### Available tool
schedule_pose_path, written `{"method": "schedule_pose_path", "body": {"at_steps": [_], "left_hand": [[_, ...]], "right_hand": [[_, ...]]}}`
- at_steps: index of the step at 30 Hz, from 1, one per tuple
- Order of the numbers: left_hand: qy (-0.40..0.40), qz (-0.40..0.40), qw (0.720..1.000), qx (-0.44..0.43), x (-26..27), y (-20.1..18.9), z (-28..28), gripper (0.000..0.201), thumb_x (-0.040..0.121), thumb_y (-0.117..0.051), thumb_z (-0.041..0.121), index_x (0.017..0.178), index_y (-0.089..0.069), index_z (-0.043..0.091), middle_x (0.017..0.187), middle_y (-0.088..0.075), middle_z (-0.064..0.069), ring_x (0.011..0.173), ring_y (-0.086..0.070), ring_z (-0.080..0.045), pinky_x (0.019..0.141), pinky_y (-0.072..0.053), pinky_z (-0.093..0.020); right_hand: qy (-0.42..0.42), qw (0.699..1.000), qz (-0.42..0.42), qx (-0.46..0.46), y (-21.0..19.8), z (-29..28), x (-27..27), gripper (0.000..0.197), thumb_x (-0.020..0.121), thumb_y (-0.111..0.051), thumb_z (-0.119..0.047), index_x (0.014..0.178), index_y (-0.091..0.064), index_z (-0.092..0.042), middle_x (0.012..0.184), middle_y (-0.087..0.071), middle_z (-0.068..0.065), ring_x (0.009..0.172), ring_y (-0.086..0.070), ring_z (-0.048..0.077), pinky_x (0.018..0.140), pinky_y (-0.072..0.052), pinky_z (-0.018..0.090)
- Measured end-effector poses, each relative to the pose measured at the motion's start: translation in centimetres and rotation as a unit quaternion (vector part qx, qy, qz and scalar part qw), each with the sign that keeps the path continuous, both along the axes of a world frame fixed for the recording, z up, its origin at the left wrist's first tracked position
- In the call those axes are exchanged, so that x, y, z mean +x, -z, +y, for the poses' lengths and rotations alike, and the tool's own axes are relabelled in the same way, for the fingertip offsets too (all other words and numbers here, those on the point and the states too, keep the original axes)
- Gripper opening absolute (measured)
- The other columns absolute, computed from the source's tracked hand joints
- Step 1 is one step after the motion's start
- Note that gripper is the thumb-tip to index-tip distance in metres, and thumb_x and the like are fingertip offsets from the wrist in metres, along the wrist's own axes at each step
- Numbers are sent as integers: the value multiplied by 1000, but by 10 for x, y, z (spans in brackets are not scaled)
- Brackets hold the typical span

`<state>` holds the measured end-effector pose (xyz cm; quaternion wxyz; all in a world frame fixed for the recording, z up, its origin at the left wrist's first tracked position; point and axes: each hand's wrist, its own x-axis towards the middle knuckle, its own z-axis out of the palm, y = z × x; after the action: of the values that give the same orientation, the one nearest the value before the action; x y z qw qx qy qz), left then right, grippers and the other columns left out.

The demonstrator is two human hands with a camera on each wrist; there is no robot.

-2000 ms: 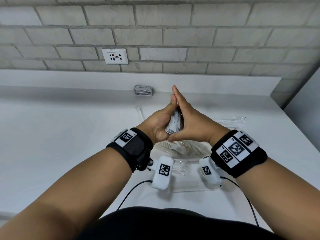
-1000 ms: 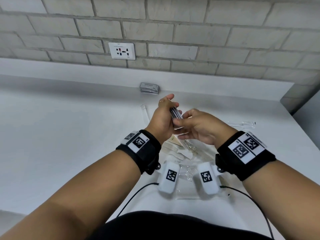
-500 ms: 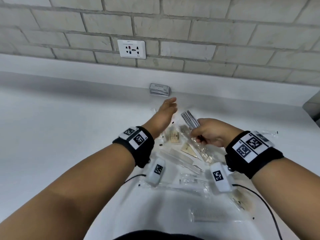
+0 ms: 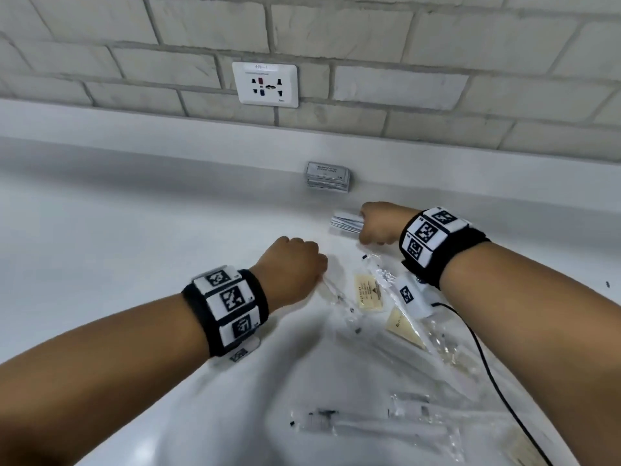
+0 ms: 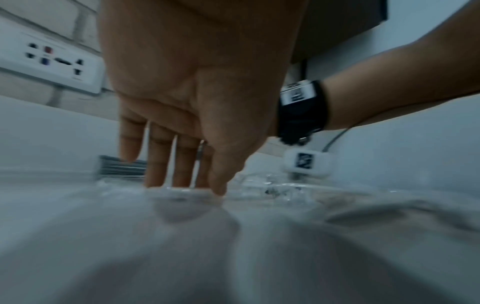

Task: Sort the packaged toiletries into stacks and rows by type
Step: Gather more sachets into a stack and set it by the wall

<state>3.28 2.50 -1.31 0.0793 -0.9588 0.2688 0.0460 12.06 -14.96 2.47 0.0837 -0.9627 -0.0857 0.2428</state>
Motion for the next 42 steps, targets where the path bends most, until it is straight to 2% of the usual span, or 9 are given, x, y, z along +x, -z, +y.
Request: {"method": "schedule_pose_path", "body": {"at_steps": [4,10,15,20,24,29,32,36,42], "left_hand": [[-83,89,992,-34,6,-28,6,32,88,-56,45,102,-64,18,105,-58,-2,97,-59,-25,74,-46,-30],[-83,118,982,-121,98,-48,10,52,74,-77,38,111,-50,14,117,-53,-4,94,-52,-21,72,-38,-29],[-31,126,986,-110,131,-21,7,42,78,-72,25,113,-54,12,113,-62,-4,102,-57,-25,73,-34,-25],[-18,102,987,-122,146,-10,11,25,78,-60,20,102,-54,17,91,-61,3,81,-55,-19,69,-42,-28],[-22,109,986,-121,152,-9,14,20,78,-66,23,84,-49,17,92,-61,-3,85,-58,-26,68,-43,-32],[-33,115,978,-172,156,-4,17,63,74,-75,33,125,-44,17,103,-61,2,90,-54,-19,71,-37,-27],[-26,127,976,-177,156,-4,16,63,75,-75,33,128,-47,18,109,-61,3,96,-56,-18,75,-36,-25],[-29,143,973,-180,157,-6,17,65,74,-76,34,130,-47,19,115,-62,2,103,-57,-19,79,-37,-25],[-30,131,977,-165,160,-3,18,75,71,-78,32,134,-41,16,117,-62,-1,103,-56,-22,77,-36,-27]], "right_hand": [[-51,998,-10,-48,7,19,20,26,82,-58,-14,105,-62,-2,81,-61,7,70,-56,22,52,-38,22],[-76,995,-37,-48,21,43,40,40,78,-64,-13,116,-58,-4,104,-66,10,90,-64,26,75,-54,28],[-75,996,-47,-9,27,51,51,40,77,-64,-17,117,-61,-10,109,-67,9,93,-66,24,84,-57,36],[-47,996,-68,27,28,48,56,63,66,-80,-32,121,-57,-13,115,-57,7,95,-64,27,86,-55,38],[-49,995,-81,-6,25,45,57,59,66,-81,-26,119,-59,-8,113,-60,10,90,-65,27,79,-56,35],[-36,997,-75,-3,23,43,57,57,68,-80,-23,118,-61,-6,114,-62,10,93,-65,27,81,-56,35],[-42,997,-70,-5,20,45,58,49,69,-80,-21,114,-65,-7,104,-67,9,88,-66,25,74,-54,30],[-43,998,-49,8,16,44,57,49,70,-81,-28,113,-65,-10,106,-67,7,93,-65,24,83,-54,35],[-60,995,-71,-25,19,44,57,36,72,-77,-24,105,-70,-10,98,-69,9,87,-64,24,71,-49,28]]}}
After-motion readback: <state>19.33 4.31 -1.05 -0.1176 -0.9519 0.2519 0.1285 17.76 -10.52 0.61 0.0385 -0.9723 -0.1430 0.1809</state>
